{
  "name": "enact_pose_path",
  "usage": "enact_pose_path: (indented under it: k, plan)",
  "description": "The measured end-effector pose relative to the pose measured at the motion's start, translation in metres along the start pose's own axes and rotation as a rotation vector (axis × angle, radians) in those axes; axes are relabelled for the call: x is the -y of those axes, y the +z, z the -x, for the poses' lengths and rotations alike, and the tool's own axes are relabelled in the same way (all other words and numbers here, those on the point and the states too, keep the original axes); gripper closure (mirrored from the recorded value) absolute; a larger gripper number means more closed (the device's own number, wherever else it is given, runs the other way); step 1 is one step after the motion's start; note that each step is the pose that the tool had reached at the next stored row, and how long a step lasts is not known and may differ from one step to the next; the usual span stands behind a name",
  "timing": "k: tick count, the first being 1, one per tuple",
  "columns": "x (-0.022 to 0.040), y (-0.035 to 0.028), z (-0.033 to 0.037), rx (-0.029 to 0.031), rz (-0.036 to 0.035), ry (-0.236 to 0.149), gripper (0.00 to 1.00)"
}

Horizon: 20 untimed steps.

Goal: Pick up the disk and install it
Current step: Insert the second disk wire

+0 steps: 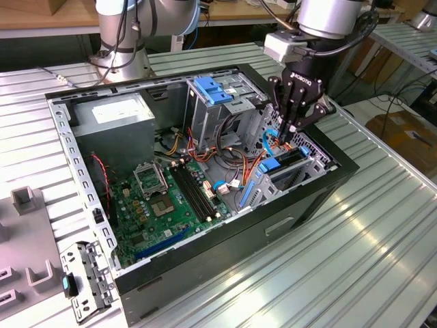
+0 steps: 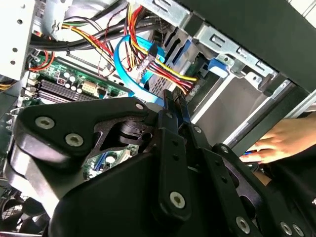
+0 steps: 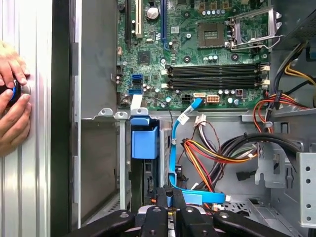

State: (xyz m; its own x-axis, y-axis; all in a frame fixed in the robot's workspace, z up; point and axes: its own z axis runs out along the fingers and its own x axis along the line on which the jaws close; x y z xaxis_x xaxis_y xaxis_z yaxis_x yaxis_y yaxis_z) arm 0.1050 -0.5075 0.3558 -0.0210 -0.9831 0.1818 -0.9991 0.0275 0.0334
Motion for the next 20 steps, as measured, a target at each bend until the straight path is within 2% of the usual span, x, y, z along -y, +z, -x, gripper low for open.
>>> enact_pose_path:
  k: [2,3,5,8,11,16,17,18,20]
  plan:
    - [-0.0009,0.0024,-0.0046,0.0025,-0.0015,-0.001,0.84]
    - [-0.0013,0.0051,-0.0108,0.0065,-0.0029,-0.001,0.84]
    - [-0.0023,0.0076,-0.0164,0.0176,-0.0037,-0.002,0.84]
    - [-0.0041,0.0088,-0.0185,0.0403,-0.0057,-0.006,0.84]
    - [-0.0053,0.0095,-0.0209,0.054,-0.0168,-0.007,0.84]
    - [-0.0077,0.0102,-0.0241,0.0585,-0.0368,-0.005,0.84]
    - [-0.0081,0.0105,-0.0255,0.0598,-0.0449,-0.004,0.84]
    - [-0.0082,0.0107,-0.0266,0.0607,-0.0502,-0.003,0.84]
    - [-0.0085,0.0118,-0.0281,0.0635,-0.0556,-0.002,0.84]
